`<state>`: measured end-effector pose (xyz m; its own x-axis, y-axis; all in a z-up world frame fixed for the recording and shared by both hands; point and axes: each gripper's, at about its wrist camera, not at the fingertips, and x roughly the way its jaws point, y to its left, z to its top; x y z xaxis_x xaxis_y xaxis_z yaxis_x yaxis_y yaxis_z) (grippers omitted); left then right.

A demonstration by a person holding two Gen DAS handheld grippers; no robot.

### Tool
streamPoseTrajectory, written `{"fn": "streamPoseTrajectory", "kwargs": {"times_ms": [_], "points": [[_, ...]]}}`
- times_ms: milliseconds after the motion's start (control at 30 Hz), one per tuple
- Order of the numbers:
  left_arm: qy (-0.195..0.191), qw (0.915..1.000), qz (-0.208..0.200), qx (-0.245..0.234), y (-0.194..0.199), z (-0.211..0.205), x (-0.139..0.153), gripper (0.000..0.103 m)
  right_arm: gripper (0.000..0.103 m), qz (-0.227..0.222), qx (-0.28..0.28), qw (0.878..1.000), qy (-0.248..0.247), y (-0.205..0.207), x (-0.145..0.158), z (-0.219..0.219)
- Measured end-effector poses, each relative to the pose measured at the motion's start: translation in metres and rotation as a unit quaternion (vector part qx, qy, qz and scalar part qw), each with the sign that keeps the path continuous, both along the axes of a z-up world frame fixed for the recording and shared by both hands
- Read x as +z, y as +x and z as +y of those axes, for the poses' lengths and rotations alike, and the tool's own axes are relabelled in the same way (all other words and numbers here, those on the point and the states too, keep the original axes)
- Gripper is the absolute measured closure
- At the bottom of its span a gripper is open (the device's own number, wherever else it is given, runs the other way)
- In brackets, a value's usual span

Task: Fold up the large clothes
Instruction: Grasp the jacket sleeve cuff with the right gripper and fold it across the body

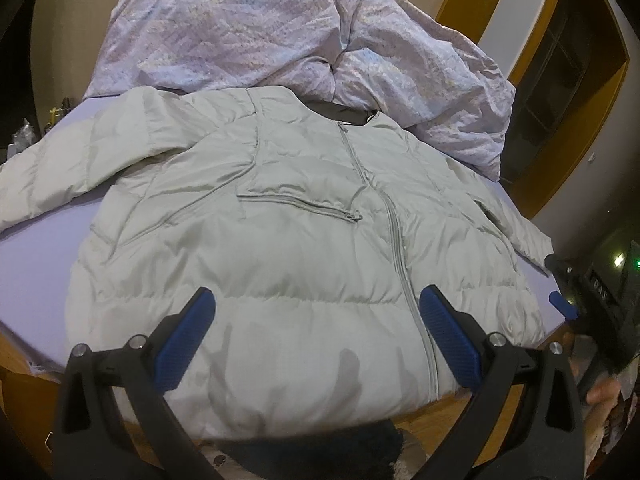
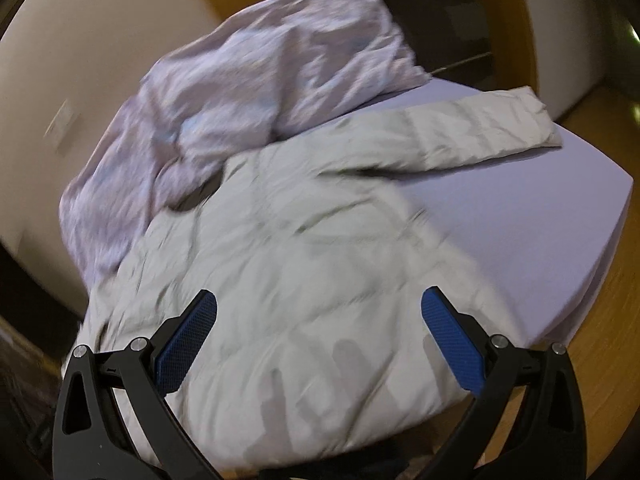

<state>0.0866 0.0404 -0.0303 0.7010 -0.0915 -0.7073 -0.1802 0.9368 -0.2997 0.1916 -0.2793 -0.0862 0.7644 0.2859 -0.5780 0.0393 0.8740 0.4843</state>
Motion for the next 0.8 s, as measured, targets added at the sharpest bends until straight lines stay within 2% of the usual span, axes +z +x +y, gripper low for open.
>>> {"fn": "streamPoseTrajectory", "kwargs": {"times_ms": [133, 233, 300, 400, 467, 633, 800], "points": [[0.003, 0.9999, -0.011, 0.002, 0.013, 0.002, 0.000, 0.002, 0.001, 0.036, -0.053, 0.997, 0.050, 0.031, -0.016, -0.050], [0.012, 0.9998, -0.017, 0.003, 0.021, 0.003, 0.001, 0.002, 0.001, 0.075, -0.106, 0.983, 0.129, 0.055, -0.039, -0.103], [0.021, 0.9996, -0.019, 0.006, 0.027, 0.005, 0.003, 0.002, 0.008, 0.082, -0.138, 0.973, 0.165, 0.065, -0.051, -0.130], [0.020, 0.9994, -0.023, 0.014, 0.036, 0.009, 0.003, 0.002, 0.019, 0.085, -0.192, 0.961, 0.182, 0.075, -0.056, -0.162], [0.017, 0.9993, -0.026, 0.020, 0.039, 0.012, 0.002, 0.002, 0.032, 0.089, -0.219, 0.953, 0.189, 0.086, -0.061, -0.179], [0.000, 0.9989, -0.023, 0.041, 0.047, 0.028, -0.005, 0.002, 0.041, 0.111, -0.254, 0.929, 0.244, 0.110, -0.084, -0.208], [0.000, 0.9971, -0.029, 0.071, 0.049, 0.050, -0.009, 0.002, 0.046, 0.098, -0.271, 0.923, 0.255, 0.126, -0.086, -0.219]]}}
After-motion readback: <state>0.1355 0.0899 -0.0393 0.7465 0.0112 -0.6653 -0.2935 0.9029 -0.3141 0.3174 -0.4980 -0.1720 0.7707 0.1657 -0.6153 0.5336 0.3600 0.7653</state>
